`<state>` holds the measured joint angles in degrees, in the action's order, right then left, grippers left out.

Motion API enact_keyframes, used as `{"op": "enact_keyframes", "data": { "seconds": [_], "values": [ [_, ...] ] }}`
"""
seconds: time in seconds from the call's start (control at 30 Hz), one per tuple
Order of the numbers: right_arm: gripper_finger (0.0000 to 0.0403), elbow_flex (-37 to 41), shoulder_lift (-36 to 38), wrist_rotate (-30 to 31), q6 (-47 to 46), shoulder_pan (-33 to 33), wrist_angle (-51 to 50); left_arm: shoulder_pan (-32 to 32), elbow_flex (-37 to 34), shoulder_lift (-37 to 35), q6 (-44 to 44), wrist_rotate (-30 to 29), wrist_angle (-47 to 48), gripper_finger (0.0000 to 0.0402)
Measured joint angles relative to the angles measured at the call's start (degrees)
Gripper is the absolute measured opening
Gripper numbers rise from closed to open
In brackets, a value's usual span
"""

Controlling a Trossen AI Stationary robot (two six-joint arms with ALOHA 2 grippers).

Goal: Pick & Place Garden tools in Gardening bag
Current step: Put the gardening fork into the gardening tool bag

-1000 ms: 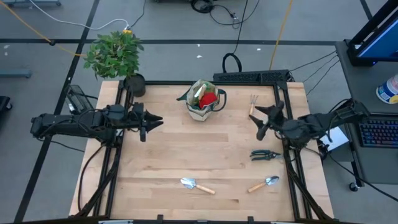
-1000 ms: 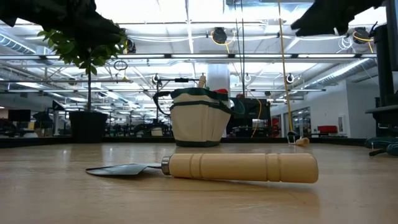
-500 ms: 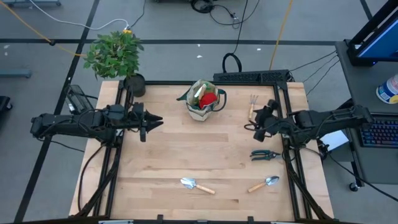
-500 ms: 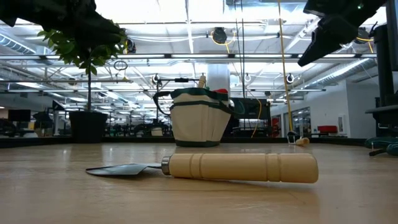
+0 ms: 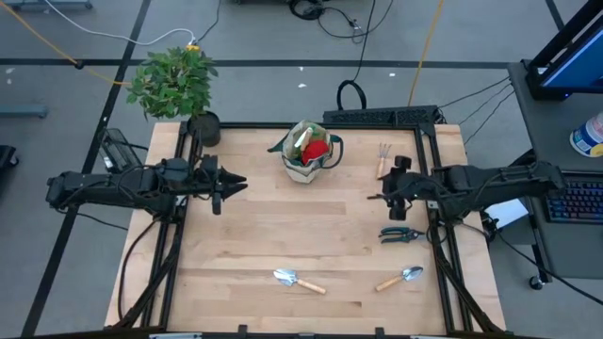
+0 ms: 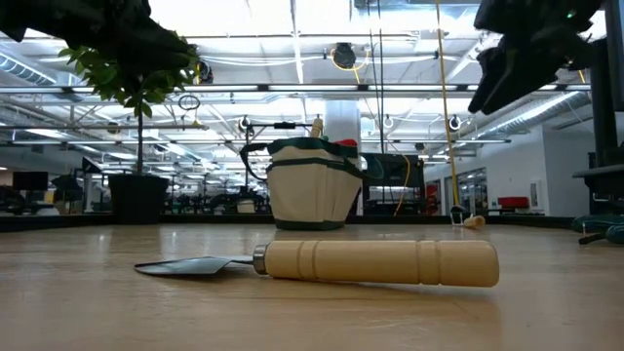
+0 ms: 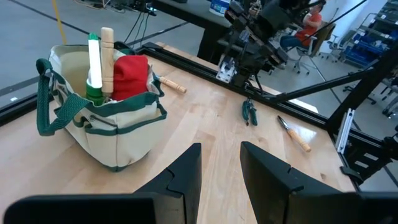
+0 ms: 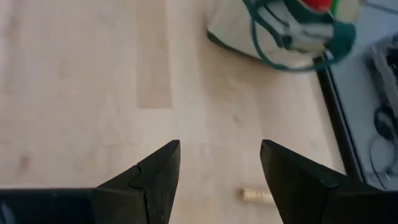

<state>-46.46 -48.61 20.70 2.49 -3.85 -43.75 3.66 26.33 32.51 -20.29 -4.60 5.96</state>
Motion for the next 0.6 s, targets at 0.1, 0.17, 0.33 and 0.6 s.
{"op": "enact_keyframes", "data": {
  "seconds": [0.1, 0.17, 0.33, 0.6],
  "values": [
    [0.0215, 0.0, -1.3, -4.4, 1.9, 4.7, 0.0, 0.0, 0.0, 0.1, 0.3, 0.0, 0.0, 0.0118],
    [0.0215, 0.0, -2.6, -10.1, 3.0, 8.7, -0.2, 0.0, 0.0, 0.1, 0.3, 0.0, 0.0, 0.0118],
    [0.0215, -0.1, -6.9, -17.8, 6.6, 17.9, -3.8, 0.0, 0.0, 0.1, 0.5, 0.0, 0.2, 0.0118],
    [0.0215, -7.2, -16.8, -19.5, 19.8, 25.9, -12.3, 0.0, 0.0, 0.1, 0.5, 0.0, 1.6, 0.0118]
  ]
}}
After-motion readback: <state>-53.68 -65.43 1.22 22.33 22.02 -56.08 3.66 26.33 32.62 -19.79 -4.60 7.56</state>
